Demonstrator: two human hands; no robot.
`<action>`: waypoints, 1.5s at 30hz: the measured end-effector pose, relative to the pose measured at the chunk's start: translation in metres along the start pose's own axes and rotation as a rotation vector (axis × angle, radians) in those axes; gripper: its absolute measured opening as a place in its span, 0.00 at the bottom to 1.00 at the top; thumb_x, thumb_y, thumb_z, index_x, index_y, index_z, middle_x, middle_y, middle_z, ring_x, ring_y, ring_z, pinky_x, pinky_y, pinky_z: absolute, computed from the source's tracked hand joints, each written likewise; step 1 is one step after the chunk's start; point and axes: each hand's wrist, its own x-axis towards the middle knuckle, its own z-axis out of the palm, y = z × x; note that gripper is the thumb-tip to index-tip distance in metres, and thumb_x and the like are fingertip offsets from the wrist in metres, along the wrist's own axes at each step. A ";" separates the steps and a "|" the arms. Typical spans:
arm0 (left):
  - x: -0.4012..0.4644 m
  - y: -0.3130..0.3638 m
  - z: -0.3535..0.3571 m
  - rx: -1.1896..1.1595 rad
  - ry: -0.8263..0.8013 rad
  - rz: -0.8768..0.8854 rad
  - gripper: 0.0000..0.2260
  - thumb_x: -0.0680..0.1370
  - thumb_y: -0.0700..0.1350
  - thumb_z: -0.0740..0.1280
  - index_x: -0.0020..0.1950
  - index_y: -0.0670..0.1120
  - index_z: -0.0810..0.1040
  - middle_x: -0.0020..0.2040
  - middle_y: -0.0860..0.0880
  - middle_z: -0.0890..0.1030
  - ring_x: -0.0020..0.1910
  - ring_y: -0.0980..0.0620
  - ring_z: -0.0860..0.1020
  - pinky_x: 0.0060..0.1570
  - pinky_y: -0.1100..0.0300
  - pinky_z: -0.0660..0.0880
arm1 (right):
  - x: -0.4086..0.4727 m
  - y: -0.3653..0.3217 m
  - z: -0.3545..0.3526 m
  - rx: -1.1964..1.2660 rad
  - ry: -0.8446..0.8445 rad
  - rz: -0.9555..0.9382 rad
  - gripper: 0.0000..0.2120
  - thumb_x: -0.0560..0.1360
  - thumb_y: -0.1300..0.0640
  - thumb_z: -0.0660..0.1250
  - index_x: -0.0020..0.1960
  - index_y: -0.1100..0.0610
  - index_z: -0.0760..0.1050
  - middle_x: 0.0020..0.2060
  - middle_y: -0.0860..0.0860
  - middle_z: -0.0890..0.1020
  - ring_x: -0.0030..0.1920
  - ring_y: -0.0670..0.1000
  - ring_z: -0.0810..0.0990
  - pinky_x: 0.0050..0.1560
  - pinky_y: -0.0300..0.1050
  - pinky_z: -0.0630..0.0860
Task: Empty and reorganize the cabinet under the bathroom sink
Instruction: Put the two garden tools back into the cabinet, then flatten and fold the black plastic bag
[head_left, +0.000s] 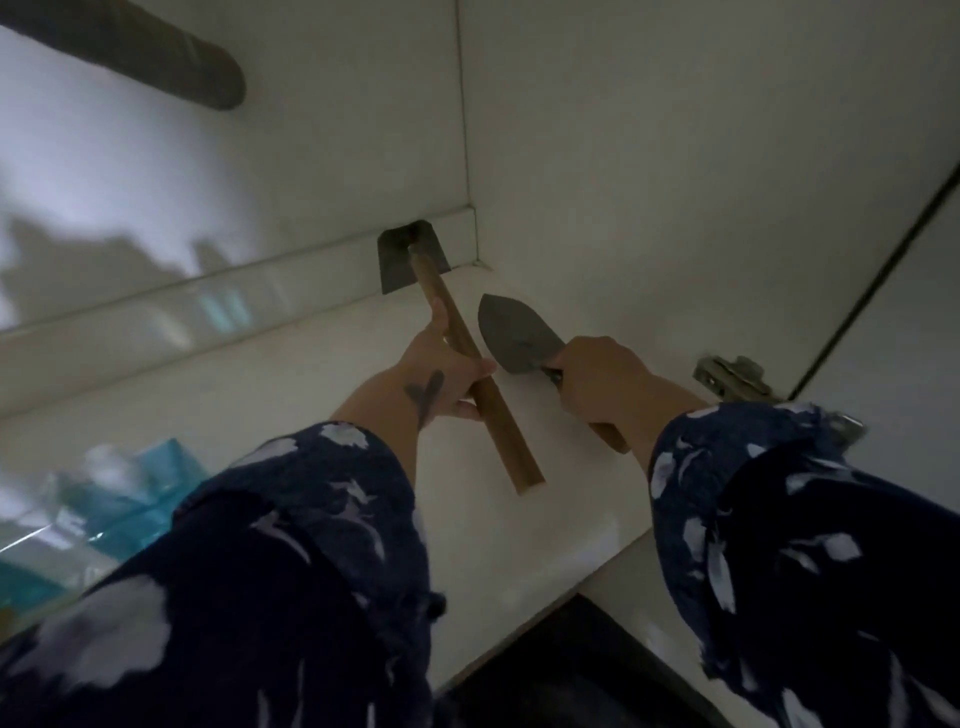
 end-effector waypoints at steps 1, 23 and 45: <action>0.011 0.002 -0.002 0.004 0.005 -0.013 0.44 0.76 0.34 0.67 0.77 0.61 0.42 0.63 0.38 0.76 0.53 0.41 0.81 0.47 0.43 0.80 | 0.011 -0.001 0.001 0.000 0.012 -0.003 0.19 0.80 0.59 0.57 0.71 0.56 0.68 0.65 0.57 0.74 0.62 0.57 0.75 0.56 0.45 0.72; 0.061 -0.002 0.008 0.219 0.071 -0.033 0.33 0.79 0.45 0.66 0.77 0.55 0.51 0.67 0.44 0.73 0.59 0.44 0.77 0.40 0.53 0.80 | 0.078 0.004 -0.005 0.065 0.057 -0.014 0.17 0.80 0.58 0.57 0.67 0.57 0.73 0.64 0.57 0.76 0.61 0.58 0.76 0.62 0.48 0.74; -0.207 -0.066 0.043 0.553 -0.124 0.009 0.17 0.80 0.47 0.64 0.68 0.46 0.70 0.67 0.43 0.72 0.61 0.43 0.75 0.53 0.53 0.76 | -0.257 0.018 -0.012 -0.002 -0.102 0.028 0.19 0.77 0.61 0.62 0.67 0.56 0.73 0.69 0.53 0.71 0.67 0.56 0.71 0.68 0.49 0.68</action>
